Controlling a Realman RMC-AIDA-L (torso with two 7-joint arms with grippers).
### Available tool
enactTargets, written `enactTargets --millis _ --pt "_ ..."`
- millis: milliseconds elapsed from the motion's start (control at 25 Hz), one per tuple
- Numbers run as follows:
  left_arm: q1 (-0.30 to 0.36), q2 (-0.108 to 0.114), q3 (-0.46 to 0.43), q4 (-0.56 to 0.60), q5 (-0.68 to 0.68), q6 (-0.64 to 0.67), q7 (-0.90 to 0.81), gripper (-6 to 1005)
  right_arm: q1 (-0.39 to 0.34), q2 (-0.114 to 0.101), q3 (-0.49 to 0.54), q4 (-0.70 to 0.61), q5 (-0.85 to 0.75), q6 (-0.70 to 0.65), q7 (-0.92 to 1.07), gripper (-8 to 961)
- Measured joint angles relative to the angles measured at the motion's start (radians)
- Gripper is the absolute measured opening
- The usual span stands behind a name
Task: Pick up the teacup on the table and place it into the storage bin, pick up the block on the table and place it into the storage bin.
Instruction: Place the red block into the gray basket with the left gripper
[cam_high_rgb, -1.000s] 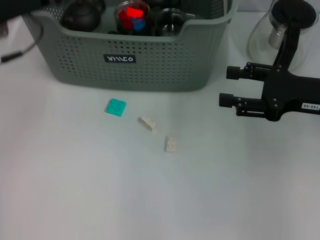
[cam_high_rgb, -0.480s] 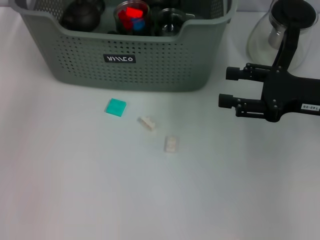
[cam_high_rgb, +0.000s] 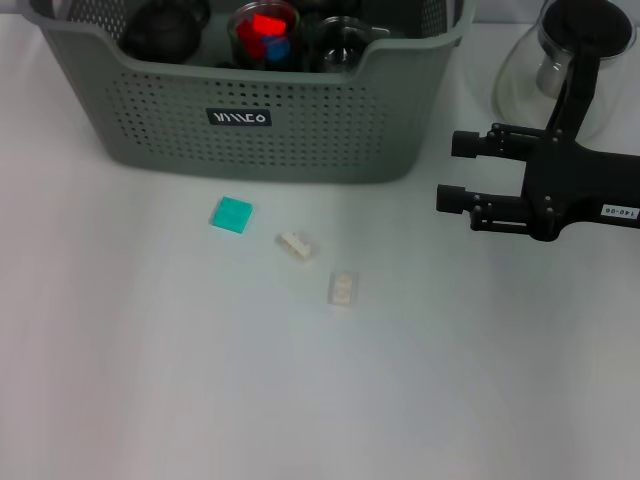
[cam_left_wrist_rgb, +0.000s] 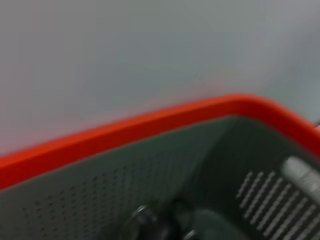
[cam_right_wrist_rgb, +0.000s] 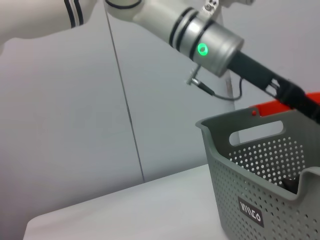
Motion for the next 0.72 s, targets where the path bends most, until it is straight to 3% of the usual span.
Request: enactTargets --millis 120,360,640,720 --pt "-0.011 -0.023 0.035 -0.038 0.057 -0.076 -0.002 339 0.002 0.000 0.000 0.000 0.000 0.000 0.000 760" --pt "-0.044 -0.037 0.044 -0.118 0.119 -0.154 -0.004 354 0.003 0.000 0.000 0.000 0.000 0.000 0.000 760" --pt "-0.043 -0.045 0.032 -0.097 0.113 -0.150 -0.004 372 -0.002 0.000 0.000 0.001 0.000 0.000 0.000 761" --pt "-0.029 -0.055 0.018 -0.062 0.102 -0.147 -0.005 455 -0.002 0.000 0.000 0.001 0.000 0.000 0.000 761"
